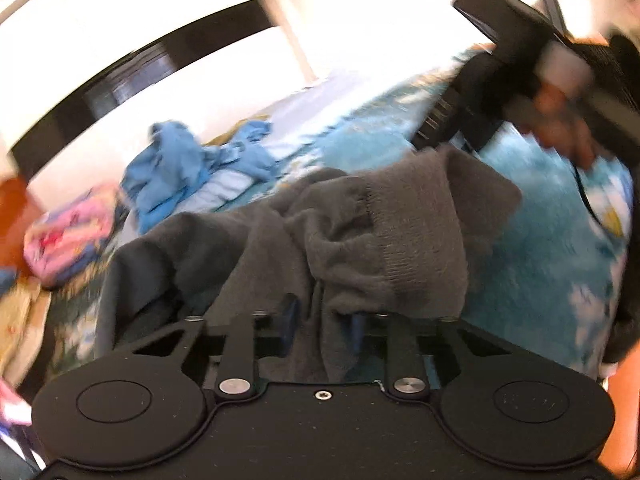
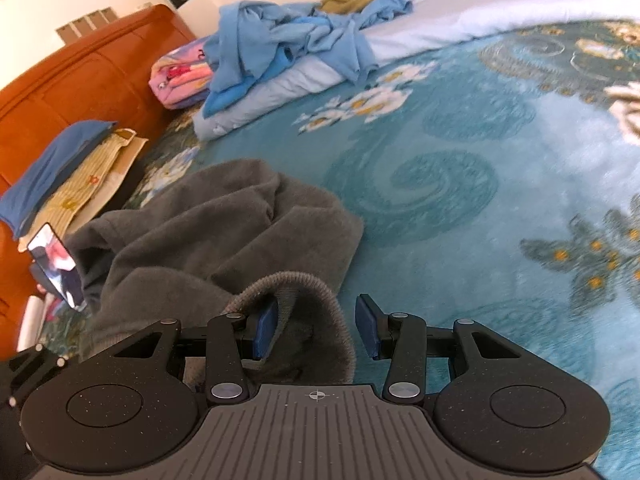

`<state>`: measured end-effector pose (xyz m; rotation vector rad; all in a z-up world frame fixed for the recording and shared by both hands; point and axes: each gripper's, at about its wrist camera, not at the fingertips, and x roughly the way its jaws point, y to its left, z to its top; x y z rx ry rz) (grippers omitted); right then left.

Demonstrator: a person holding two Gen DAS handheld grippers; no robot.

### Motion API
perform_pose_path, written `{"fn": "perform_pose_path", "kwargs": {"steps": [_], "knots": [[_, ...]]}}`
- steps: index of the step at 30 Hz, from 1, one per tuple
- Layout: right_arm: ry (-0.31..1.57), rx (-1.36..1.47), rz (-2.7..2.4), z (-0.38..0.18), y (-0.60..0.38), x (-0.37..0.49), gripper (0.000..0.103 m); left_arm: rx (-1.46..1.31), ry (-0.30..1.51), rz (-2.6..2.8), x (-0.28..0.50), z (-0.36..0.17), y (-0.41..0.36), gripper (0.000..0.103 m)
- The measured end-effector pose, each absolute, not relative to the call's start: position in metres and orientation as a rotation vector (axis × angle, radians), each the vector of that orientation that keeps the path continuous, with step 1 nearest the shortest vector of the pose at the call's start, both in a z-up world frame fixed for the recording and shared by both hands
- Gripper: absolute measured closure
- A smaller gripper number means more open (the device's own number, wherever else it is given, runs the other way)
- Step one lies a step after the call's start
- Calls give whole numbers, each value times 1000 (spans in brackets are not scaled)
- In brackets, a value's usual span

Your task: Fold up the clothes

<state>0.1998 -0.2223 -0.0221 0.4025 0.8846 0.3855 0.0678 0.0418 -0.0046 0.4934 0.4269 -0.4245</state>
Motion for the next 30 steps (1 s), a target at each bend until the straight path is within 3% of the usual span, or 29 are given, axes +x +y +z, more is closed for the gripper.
{"fn": "perform_pose_path", "kwargs": {"steps": [1, 3, 5, 10, 19, 25, 30], "knots": [[887, 413, 391, -23, -221, 201, 73, 435, 427, -412, 71, 1, 47, 87], [883, 430, 376, -22, -222, 204, 90, 311, 423, -396, 77, 12, 57, 92], [869, 432, 331, -16, -226, 209, 94, 179, 404, -418, 84, 25, 68, 94], [712, 468, 219, 22, -253, 220, 98, 90, 274, -481, 100, 70, 58, 96], [230, 481, 44, 168, -347, 194, 99, 25, 3, -716, 112, 178, -18, 99], [-18, 408, -61, 239, -405, 147, 99, 33, -42, -785, 112, 225, -74, 99], [16, 387, -113, 259, -458, 125, 99, 49, 5, -797, 128, 230, -116, 99]]}}
